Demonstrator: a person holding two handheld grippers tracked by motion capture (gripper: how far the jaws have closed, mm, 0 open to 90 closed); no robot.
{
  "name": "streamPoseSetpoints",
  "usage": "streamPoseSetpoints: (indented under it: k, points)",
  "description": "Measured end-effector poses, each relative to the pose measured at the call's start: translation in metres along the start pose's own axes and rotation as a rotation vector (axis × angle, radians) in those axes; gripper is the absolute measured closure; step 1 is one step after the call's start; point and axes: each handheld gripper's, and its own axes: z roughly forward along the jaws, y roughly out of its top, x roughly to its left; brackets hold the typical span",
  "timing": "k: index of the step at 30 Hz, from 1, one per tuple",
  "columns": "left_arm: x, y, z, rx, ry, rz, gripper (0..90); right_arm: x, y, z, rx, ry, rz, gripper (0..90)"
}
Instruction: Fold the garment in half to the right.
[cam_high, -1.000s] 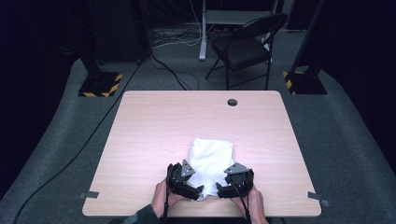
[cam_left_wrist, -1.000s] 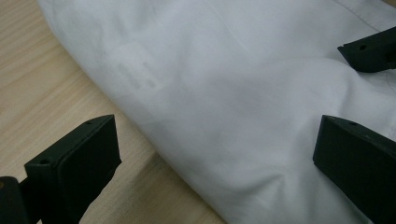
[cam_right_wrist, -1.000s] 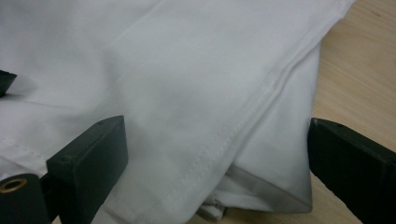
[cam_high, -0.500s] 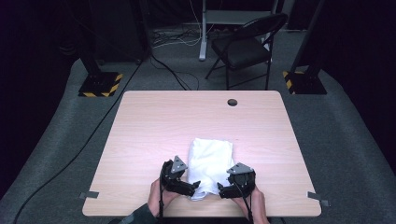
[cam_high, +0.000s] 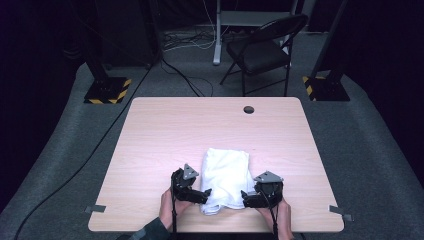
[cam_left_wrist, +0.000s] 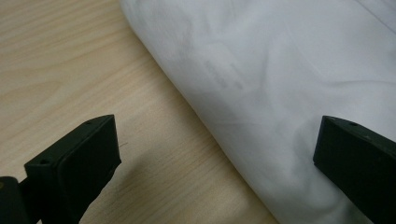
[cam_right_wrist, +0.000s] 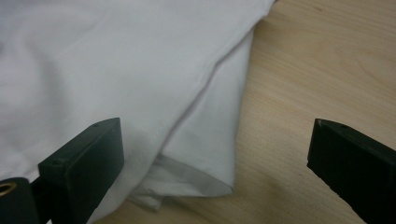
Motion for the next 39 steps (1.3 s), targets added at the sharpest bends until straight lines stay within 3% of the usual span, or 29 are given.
streamPoseSetpoints:
  k: [3, 13, 32, 39]
  points:
    - [0.002, -0.001, 0.004, 0.017, -0.003, 0.001, 0.0, 0.0, -0.002, 0.009, 0.034, -0.003, 0.001, 1.3]
    - [0.002, 0.0, 0.008, 0.03, 0.008, 0.025, 0.0, 0.002, -0.001, 0.012, 0.044, -0.025, -0.023, 0.3]
    - [0.014, 0.012, 0.019, 0.031, 0.012, 0.012, 0.0, -0.006, 0.01, 0.022, 0.053, -0.037, -0.021, 0.0]
    - [0.02, 0.019, 0.024, 0.029, 0.032, -0.002, 0.0, -0.011, 0.018, 0.031, 0.04, -0.048, -0.024, 0.1]
